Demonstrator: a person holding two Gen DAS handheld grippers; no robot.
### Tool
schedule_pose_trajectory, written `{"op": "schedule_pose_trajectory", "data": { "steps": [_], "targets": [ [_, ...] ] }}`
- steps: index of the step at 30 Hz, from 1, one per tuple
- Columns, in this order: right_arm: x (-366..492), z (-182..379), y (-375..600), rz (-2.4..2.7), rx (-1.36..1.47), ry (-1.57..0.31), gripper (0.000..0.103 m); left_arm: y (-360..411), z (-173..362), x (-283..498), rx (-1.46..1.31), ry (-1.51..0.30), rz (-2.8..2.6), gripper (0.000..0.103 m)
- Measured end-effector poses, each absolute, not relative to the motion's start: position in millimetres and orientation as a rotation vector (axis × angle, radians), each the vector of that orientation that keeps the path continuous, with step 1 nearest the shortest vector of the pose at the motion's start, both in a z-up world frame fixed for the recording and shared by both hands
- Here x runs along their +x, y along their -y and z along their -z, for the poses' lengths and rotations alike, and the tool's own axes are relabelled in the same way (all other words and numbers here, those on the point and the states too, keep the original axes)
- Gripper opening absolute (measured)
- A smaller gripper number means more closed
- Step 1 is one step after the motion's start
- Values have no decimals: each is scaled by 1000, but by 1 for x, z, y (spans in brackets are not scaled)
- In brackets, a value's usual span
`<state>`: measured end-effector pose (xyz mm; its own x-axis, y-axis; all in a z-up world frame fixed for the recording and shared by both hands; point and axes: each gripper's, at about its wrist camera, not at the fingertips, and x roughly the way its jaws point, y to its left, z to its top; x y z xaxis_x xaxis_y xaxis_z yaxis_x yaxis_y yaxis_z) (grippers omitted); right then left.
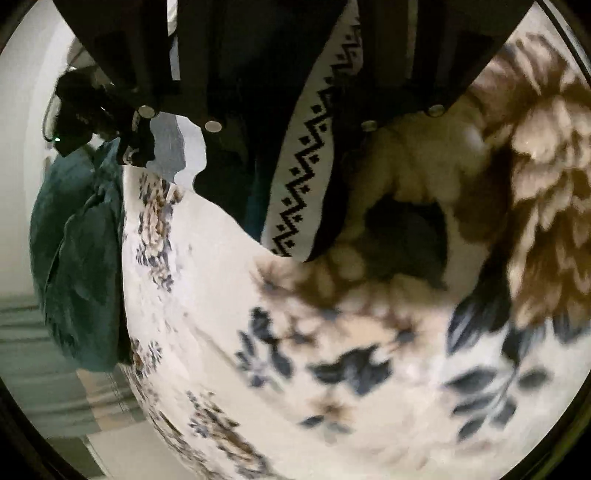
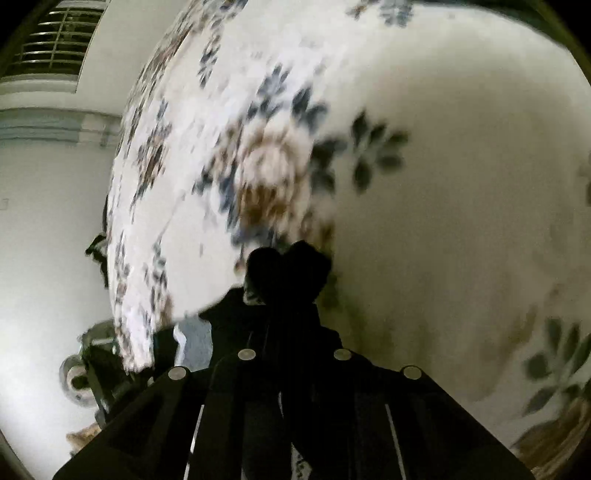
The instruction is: Fold small clothes
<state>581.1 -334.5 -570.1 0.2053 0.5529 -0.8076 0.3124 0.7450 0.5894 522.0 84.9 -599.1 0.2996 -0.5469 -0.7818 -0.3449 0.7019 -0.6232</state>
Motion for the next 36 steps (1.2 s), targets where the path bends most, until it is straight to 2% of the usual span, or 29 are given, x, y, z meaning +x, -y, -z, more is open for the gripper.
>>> {"op": "schedule_pose_trajectory", "data": {
  "steps": [3, 5, 6, 7, 8, 12, 14, 15, 18, 22, 25, 26, 28, 29, 32, 36],
  "targets": [
    [590, 584, 332, -209, 758, -1510, 14, -92, 595, 516, -883, -1304, 178, 35],
    [581, 576, 336, -203, 740, -1540, 30, -95, 584, 506, -883, -1309, 201, 44],
    [570, 568, 343, -197, 739, -1530, 47, -98, 579, 500, -882, -1308, 202, 48],
    [560, 564, 346, -192, 743, -1523, 59, -102, 573, 490, -879, -1300, 193, 61],
    [539, 555, 352, -180, 751, -1517, 61, -106, 567, 479, -887, -1283, 185, 66],
    [452, 554, 361, -114, 843, -1585, 62, -112, 557, 430, -925, -1277, 127, 66],
    [409, 563, 366, -77, 942, -1635, 62, -113, 557, 409, -934, -1290, 88, 66],
    [382, 572, 367, -72, 1078, -1630, 62, -114, 557, 397, -945, -1297, 64, 66],
    [346, 593, 366, -76, 1381, -1524, 62, -112, 554, 368, -1009, -1307, 12, 66],
    [348, 618, 368, 2, 1496, -1406, 71, -93, 559, 351, -1060, -1341, 31, 66],
    [368, 632, 361, -11, 1513, -1364, 71, -80, 567, 352, -1107, -1362, 31, 66],
    [373, 630, 358, -7, 1488, -1349, 68, -77, 570, 353, -1126, -1359, 28, 66],
    [378, 622, 355, -9, 1443, -1344, 26, -74, 574, 355, -1128, -1336, -3, 65],
    [376, 612, 353, 1, 1403, -1342, 24, -73, 576, 357, -1115, -1317, -22, 64],
    [366, 586, 352, 23, 1337, -1342, 18, -74, 580, 360, -1105, -1298, -66, 42],
    [346, 548, 354, 52, 1269, -1337, 16, -78, 565, 352, -1127, -1252, -56, 30]
  ]
}}
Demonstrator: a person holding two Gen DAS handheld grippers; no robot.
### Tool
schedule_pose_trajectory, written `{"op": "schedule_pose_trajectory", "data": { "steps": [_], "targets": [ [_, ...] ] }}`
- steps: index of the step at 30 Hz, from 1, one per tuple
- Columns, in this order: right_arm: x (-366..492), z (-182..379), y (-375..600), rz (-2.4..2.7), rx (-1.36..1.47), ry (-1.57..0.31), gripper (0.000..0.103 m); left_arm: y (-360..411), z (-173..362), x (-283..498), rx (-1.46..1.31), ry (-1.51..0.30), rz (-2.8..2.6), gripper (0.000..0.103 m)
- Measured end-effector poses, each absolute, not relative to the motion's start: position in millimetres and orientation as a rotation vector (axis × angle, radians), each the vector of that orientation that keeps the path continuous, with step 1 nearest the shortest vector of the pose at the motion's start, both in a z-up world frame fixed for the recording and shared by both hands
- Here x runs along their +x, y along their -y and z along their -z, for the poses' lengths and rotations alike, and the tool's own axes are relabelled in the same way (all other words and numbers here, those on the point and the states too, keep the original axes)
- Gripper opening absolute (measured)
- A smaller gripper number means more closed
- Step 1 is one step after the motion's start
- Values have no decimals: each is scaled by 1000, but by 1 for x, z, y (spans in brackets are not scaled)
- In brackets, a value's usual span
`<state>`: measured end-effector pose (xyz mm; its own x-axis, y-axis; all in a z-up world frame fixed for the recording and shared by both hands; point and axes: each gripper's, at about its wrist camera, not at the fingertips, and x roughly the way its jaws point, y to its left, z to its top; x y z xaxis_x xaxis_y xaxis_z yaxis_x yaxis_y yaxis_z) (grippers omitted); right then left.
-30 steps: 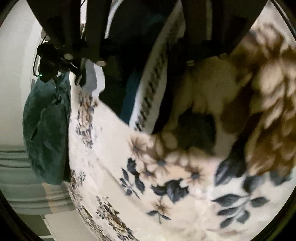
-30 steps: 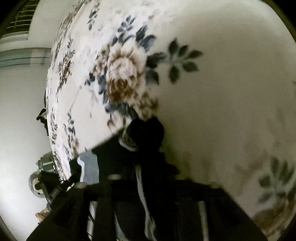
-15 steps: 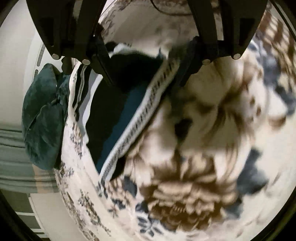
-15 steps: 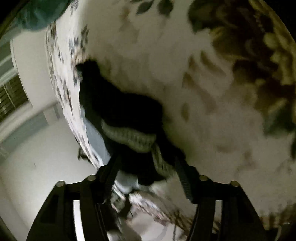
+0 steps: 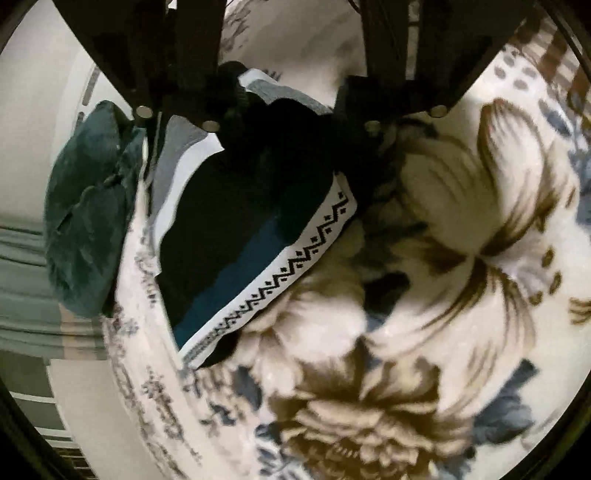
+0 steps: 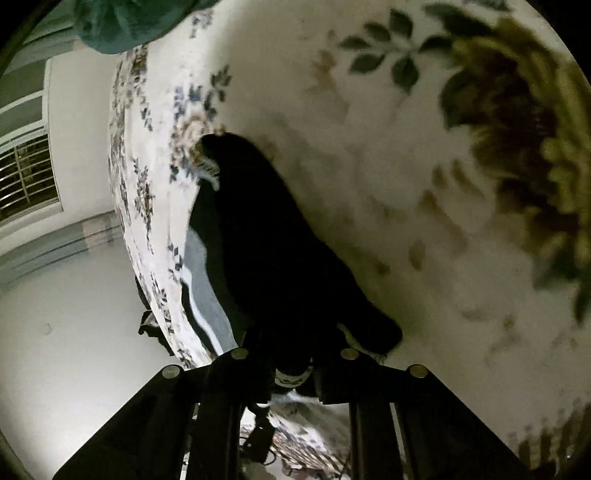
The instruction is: Fold small clothes
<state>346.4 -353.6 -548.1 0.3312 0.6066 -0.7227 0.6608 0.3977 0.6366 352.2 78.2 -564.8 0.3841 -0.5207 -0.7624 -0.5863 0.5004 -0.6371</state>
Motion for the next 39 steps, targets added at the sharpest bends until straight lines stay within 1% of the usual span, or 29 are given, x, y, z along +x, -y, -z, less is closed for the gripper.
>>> {"op": "schedule_pose_trajectory", "data": {
  "steps": [1, 4, 5, 6, 8, 9, 10, 11, 13, 14, 16, 18, 19, 20, 21, 22, 23, 25, 26, 28, 30, 32, 33, 34, 35, 36, 37, 38, 39],
  "targets": [
    [343, 540, 354, 59, 1241, -1335, 16, -80, 559, 349, -1138, -1242, -49, 28],
    [344, 534, 351, 67, 1134, -1373, 16, -85, 558, 344, -1149, -1250, -34, 28],
    [344, 540, 349, 71, 1098, -1414, 16, -87, 562, 343, -1155, -1261, -31, 28],
    [342, 557, 348, 70, 1088, -1495, 18, -89, 566, 341, -1172, -1274, -26, 28],
    [338, 582, 349, 77, 1151, -1576, 24, -95, 573, 337, -1216, -1295, -13, 35],
    [331, 590, 354, 84, 1211, -1580, 36, -98, 574, 335, -1226, -1306, -11, 40],
    [325, 592, 359, 84, 1246, -1567, 53, -99, 572, 332, -1225, -1310, -14, 50],
    [320, 591, 363, 58, 1284, -1521, 60, -99, 569, 328, -1224, -1304, -10, 57],
    [311, 588, 364, 10, 1309, -1467, 77, -99, 567, 322, -1225, -1300, -8, 61],
    [308, 591, 362, -9, 1319, -1468, 78, -97, 569, 318, -1240, -1302, -4, 61],
    [301, 609, 350, -42, 1393, -1493, 79, -88, 577, 315, -1293, -1307, 6, 61],
    [300, 633, 335, -63, 1497, -1504, 79, -72, 594, 315, -1417, -1301, 27, 61],
    [302, 638, 332, -69, 1528, -1464, 79, -63, 601, 319, -1472, -1292, 45, 62],
    [306, 641, 330, -89, 1549, -1368, 78, -52, 611, 325, -1528, -1285, 79, 62],
    [309, 641, 329, -70, 1528, -1340, 69, -41, 621, 333, -1564, -1286, 100, 62],
    [311, 640, 330, -51, 1521, -1314, 37, -34, 628, 338, -1588, -1280, 102, 62],
    [316, 638, 330, -58, 1530, -1280, 24, -28, 635, 342, -1619, -1261, 100, 62],
    [328, 623, 332, -61, 1455, -1249, 20, -22, 641, 345, -1677, -1182, 56, 59],
    [337, 611, 333, -98, 1393, -1228, 20, -21, 641, 345, -1722, -1123, 72, 54],
    [351, 584, 333, -193, 1248, -1169, 19, -20, 637, 342, -1799, -979, 160, 40],
    [359, 565, 337, -245, 1122, -1141, 19, -19, 637, 338, -1810, -923, 242, 41],
    [364, 567, 339, -220, 1020, -1202, 19, -19, 645, 334, -1744, -1005, 269, 41],
    [366, 578, 341, -200, 985, -1272, 19, -20, 649, 332, -1674, -1088, 255, 41],
    [364, 589, 345, -181, 990, -1321, 26, -22, 649, 330, -1652, -1111, 257, 42],
    [361, 601, 350, -150, 1010, -1389, 35, -24, 647, 328, -1633, -1136, 265, 55],
    [356, 607, 356, -129, 1019, -1414, 51, -26, 644, 326, -1606, -1176, 262, 63],
    [351, 606, 363, -112, 1029, -1414, 53, -29, 639, 324, -1570, -1214, 267, 67],
    [347, 600, 371, -105, 1020, -1408, 53, -32, 632, 321, -1524, -1246, 272, 67],
    [345, 593, 377, -96, 991, -1403, 56, -35, 625, 319, -1467, -1283, 272, 67]
  ]
}}
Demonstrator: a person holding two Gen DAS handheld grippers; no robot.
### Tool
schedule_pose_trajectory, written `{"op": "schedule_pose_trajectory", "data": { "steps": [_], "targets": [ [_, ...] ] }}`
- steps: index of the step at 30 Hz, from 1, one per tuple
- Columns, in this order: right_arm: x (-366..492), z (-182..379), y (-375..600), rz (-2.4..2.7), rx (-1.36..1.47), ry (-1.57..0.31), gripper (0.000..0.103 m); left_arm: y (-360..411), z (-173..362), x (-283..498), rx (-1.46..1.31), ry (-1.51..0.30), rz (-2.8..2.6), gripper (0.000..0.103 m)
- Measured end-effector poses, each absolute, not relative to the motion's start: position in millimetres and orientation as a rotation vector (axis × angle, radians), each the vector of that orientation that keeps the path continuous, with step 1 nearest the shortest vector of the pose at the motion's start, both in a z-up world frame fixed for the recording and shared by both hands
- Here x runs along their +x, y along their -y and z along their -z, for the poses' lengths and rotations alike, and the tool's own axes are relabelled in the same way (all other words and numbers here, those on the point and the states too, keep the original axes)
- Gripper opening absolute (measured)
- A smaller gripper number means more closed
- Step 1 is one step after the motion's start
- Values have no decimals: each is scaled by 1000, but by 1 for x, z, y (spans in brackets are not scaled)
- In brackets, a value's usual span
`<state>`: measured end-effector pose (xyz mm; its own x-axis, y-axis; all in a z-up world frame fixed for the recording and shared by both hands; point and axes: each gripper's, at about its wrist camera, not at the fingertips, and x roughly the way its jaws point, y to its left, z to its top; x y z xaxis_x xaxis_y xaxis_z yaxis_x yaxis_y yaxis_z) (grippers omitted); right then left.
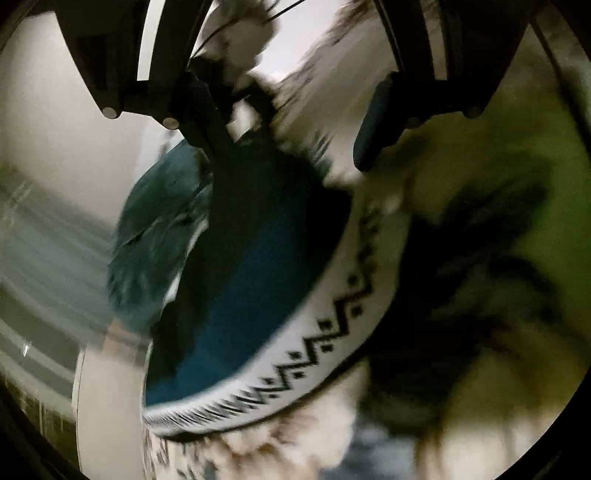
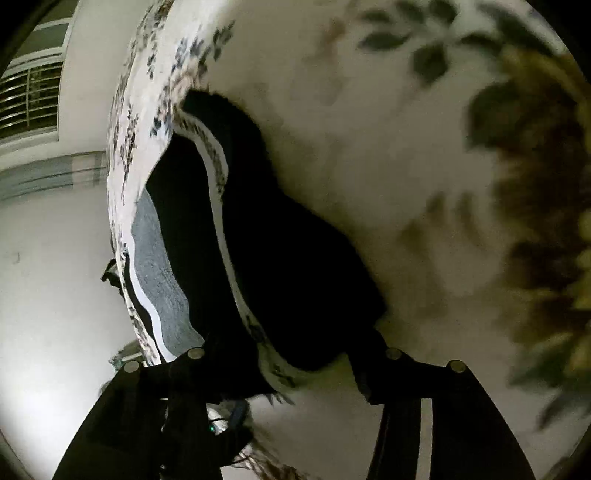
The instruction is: Fold small clothes
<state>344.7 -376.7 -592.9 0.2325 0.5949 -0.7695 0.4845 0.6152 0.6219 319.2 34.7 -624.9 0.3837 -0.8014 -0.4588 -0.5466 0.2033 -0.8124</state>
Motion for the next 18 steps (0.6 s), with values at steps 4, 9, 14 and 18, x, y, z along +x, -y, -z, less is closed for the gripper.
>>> {"op": "schedule_pose_trajectory", "data": {
  "steps": [4, 9, 14, 18],
  "targets": [
    [343, 554, 395, -57, 865, -1321, 65, -53, 587, 317, -1176, -1365, 251, 67],
    [409, 551, 411, -123, 831, -1287, 67, -74, 550, 368, -919, -1301, 173, 68],
    [492, 591, 395, -194, 908, -1325, 67, -74, 556, 440, -725, -1212, 167, 79],
    [526, 585, 361, -229, 719, -1321, 9, -67, 576, 483, -680, -1223, 185, 79]
  ]
}}
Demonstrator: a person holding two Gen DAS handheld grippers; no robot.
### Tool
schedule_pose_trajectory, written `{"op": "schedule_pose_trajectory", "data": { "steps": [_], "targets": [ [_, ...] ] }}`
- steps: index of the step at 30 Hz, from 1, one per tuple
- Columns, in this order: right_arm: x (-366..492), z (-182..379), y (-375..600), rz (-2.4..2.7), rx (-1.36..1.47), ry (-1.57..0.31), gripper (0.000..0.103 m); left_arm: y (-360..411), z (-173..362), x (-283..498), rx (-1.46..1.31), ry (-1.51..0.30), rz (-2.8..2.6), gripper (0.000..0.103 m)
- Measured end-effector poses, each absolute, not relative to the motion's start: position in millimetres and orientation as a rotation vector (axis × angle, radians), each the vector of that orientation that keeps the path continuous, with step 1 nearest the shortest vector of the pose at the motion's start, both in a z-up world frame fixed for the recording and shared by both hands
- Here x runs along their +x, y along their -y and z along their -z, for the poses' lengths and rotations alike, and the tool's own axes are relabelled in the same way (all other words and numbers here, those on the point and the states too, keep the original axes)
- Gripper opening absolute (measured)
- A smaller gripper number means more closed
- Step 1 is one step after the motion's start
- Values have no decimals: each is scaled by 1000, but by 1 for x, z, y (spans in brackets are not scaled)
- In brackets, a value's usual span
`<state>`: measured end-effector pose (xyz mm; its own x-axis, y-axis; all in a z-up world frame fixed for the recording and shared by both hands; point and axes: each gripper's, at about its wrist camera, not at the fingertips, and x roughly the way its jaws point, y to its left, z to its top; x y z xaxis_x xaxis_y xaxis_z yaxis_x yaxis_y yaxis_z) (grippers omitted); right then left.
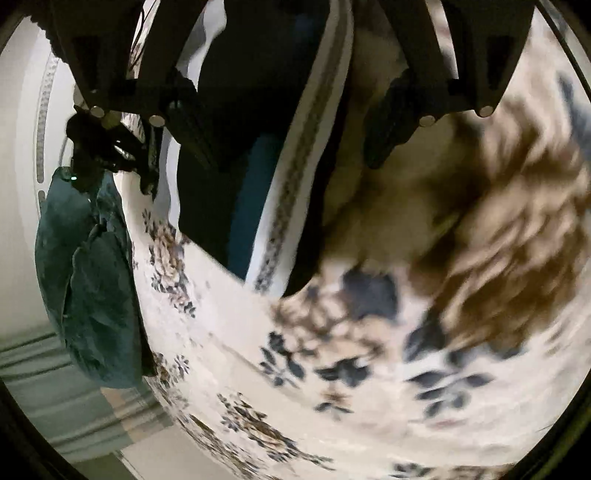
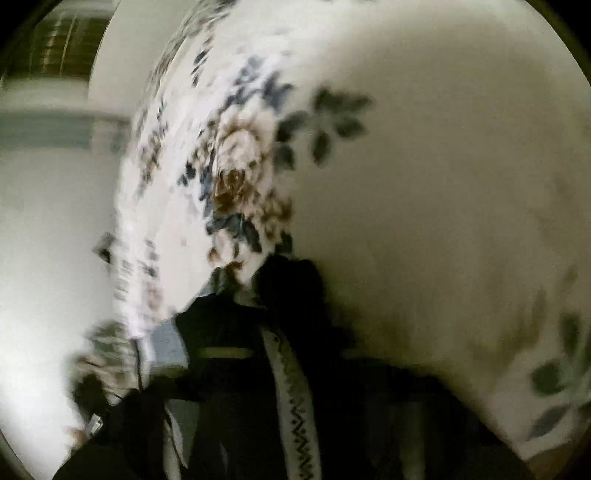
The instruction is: Fold small clothes
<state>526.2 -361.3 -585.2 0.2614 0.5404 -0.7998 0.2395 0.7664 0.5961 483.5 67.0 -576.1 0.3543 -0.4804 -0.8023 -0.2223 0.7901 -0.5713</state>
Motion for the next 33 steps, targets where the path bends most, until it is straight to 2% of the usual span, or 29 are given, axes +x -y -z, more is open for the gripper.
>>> {"op": "schedule_pose_trajectory", "data": {
  "steps": [4, 5, 6, 8, 9, 10, 12, 13, 18, 21, 25, 26, 27, 28, 31, 33],
  "targets": [
    [530, 545, 361, -192, 633, -1177, 8, -63, 585, 510, -661, -1221, 179, 76],
    [536, 550, 361, -191, 641, -1201, 8, -62, 589, 513, -678, -1216, 183, 67],
    [541, 563, 362, -185, 654, -1274, 8, -64, 592, 513, -704, -1219, 194, 63],
    [545, 581, 362, -191, 649, -1378, 10, -70, 594, 507, -760, -1233, 203, 63],
    [545, 585, 363, -193, 661, -1405, 17, -72, 591, 505, -780, -1239, 214, 63],
    [542, 585, 367, -184, 672, -1414, 35, -74, 588, 498, -799, -1249, 234, 63],
    [519, 574, 384, -127, 705, -1404, 58, -78, 583, 487, -817, -1265, 249, 68],
    [501, 567, 393, -107, 740, -1390, 58, -80, 580, 478, -821, -1271, 249, 72],
    [399, 552, 408, -46, 933, -1413, 58, -88, 582, 430, -870, -1332, 219, 73],
    [344, 570, 394, -38, 1136, -1455, 58, -87, 588, 410, -910, -1361, 200, 73],
    [329, 606, 369, -22, 1339, -1407, 58, -85, 592, 399, -961, -1358, 182, 74],
    [330, 608, 367, -21, 1362, -1365, 55, -84, 591, 400, -959, -1356, 181, 74],
    [334, 604, 366, 5, 1348, -1300, 27, -83, 590, 402, -949, -1353, 182, 74],
    [338, 598, 365, 35, 1298, -1279, 12, -81, 590, 403, -937, -1355, 186, 74],
    [345, 578, 360, 165, 1143, -1263, 11, -76, 590, 407, -913, -1369, 209, 75],
    [350, 581, 354, 183, 1077, -1316, 11, -73, 589, 409, -892, -1377, 218, 75]
  ]
}}
